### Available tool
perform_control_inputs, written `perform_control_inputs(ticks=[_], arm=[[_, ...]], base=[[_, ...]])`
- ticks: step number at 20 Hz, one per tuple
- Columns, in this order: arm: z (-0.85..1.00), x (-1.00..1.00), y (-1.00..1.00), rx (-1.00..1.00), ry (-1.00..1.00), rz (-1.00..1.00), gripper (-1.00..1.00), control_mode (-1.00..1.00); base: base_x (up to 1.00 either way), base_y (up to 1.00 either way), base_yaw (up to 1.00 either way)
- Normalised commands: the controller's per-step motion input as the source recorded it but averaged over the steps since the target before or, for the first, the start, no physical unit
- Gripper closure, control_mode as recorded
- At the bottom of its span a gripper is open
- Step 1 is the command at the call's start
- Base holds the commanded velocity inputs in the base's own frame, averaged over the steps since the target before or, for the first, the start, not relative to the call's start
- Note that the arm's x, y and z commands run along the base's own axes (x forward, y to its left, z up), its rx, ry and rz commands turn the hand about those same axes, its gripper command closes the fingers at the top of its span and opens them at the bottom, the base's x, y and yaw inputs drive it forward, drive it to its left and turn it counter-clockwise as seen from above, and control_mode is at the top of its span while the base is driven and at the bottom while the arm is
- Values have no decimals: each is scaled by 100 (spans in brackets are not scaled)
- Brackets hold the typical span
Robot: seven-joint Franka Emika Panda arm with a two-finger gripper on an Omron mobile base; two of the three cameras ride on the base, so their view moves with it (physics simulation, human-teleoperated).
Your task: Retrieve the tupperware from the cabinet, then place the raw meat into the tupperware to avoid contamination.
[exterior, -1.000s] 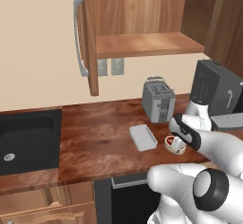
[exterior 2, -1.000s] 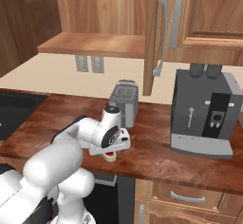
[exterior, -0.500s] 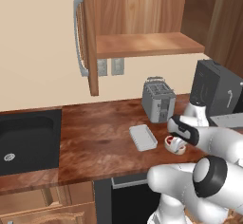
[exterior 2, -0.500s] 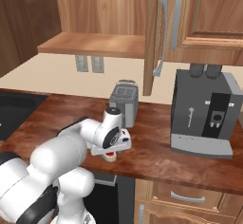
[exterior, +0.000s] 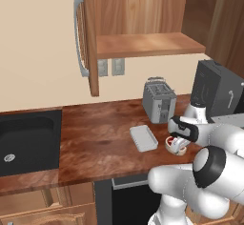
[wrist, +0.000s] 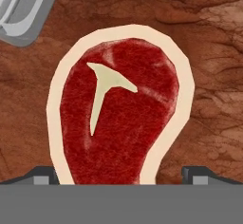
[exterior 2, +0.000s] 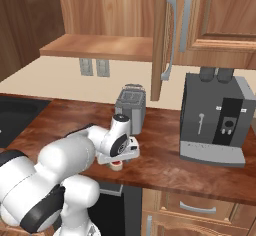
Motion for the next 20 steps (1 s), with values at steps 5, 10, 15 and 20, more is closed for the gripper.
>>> perform_control_inputs(ticks=[5, 10, 15, 20], arm=[[-10, 7, -2, 0, 0, 0, -100, -100], [-13, 4, 0, 0, 0, 0, -100, -100], [-20, 1, 0, 0, 0, 0, -100, -100], [-23, 0, 0, 0, 0, 0, -100, -100]], base=[[0, 0, 0], [0, 0, 0], [0, 0, 0], [0, 0, 0]])
